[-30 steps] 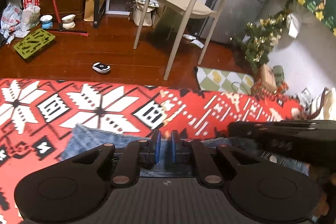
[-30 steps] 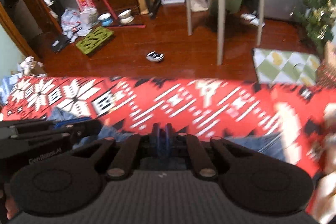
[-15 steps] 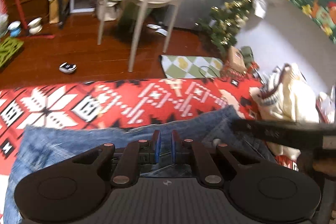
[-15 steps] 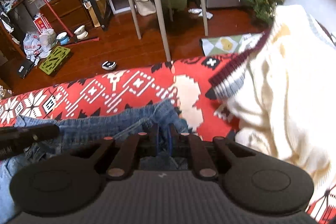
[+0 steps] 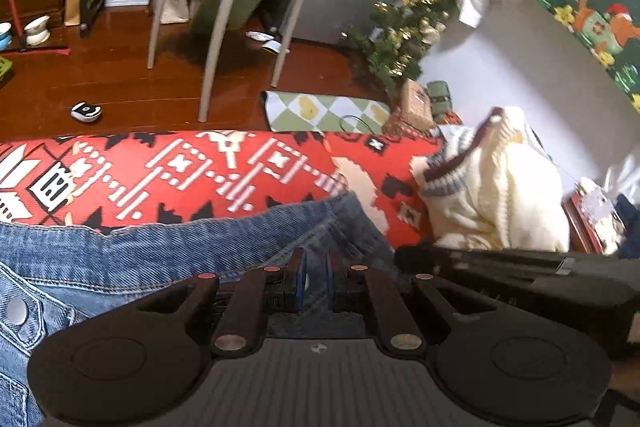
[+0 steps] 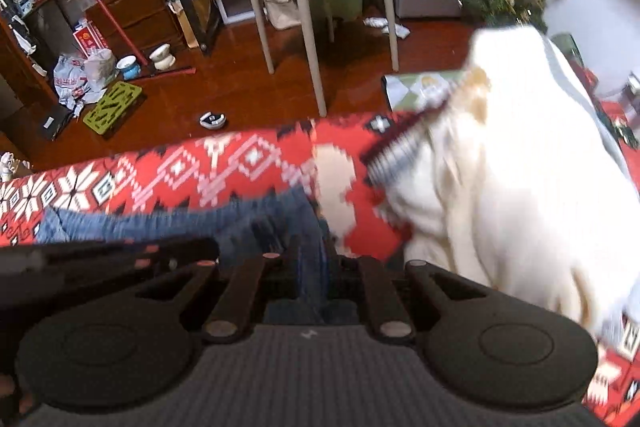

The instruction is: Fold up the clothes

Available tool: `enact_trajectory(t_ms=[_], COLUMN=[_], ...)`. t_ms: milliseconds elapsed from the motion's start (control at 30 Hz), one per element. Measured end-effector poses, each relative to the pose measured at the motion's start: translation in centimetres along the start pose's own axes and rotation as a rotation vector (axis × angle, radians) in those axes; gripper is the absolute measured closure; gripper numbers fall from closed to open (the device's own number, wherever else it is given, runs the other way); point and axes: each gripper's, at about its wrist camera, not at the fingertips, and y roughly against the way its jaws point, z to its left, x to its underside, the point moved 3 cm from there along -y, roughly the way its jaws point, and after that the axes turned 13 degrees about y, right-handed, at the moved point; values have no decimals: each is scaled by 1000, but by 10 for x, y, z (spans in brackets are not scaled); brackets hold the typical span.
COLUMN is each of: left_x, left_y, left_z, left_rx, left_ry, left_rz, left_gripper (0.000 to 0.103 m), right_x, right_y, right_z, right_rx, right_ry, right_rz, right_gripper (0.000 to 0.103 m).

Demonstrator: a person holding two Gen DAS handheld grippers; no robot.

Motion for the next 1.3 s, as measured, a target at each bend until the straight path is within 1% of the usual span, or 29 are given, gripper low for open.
enact_trajectory(t_ms=[100, 167, 233, 267, 333, 467, 533, 633, 700, 767, 867, 1000, 1067, 1133, 1200, 1300], left_x=[5, 7, 8, 9, 9, 10, 12, 18, 23, 27, 32, 34, 34, 32, 32, 35], left_y=[-2, -1, -2, -2, 1, 4, 4, 4, 5, 10, 17, 18, 19, 19, 15, 7], left_z=[0, 2, 4, 5, 5, 0, -3, -8, -11, -12, -10, -8, -8, -11, -16, -24], left_rx=[-18, -28, -40, -45, -49, -36, -19, -3, 3, 2, -11, -27, -31, -22, -9, 12], left_ry=[-50, -65, -81, -89, -86, -59, -43, -32, -42, -74, -124, -161, -153, -131, -121, -107], left_rz=[29, 39, 46, 50, 45, 25, 21, 27, 44, 59, 80, 100, 95, 80, 65, 69], left_gripper=[95, 95, 95, 95, 95, 95, 95, 95, 95, 95, 95, 95, 95, 95, 95, 95], right_x=[11, 13, 11, 10, 4, 0, 4, 21, 33, 44, 51, 49, 46, 43, 39, 38], right_y=[-4, -11, -21, -26, -31, -18, -6, 11, 18, 18, 10, 0, -3, -6, -6, 8], right_z=[0, 3, 0, -2, -7, -11, -12, -12, -11, -9, -9, -15, -20, -25, -29, -31], right_rx=[-10, -7, 6, 11, 13, 8, 6, -1, 2, 6, 25, 38, 47, 43, 32, 32], right_ry=[-33, -35, -46, -57, -71, -61, -52, -62, -76, -93, -113, -158, -163, -165, -155, -108], right_rz=[2, -15, -18, -20, -24, -31, -18, 18, 35, 45, 24, -24, -17, -7, 0, 7], right_gripper=[100, 100, 101, 103, 103, 101, 101, 101, 100, 100, 100, 99, 99, 102, 99, 99])
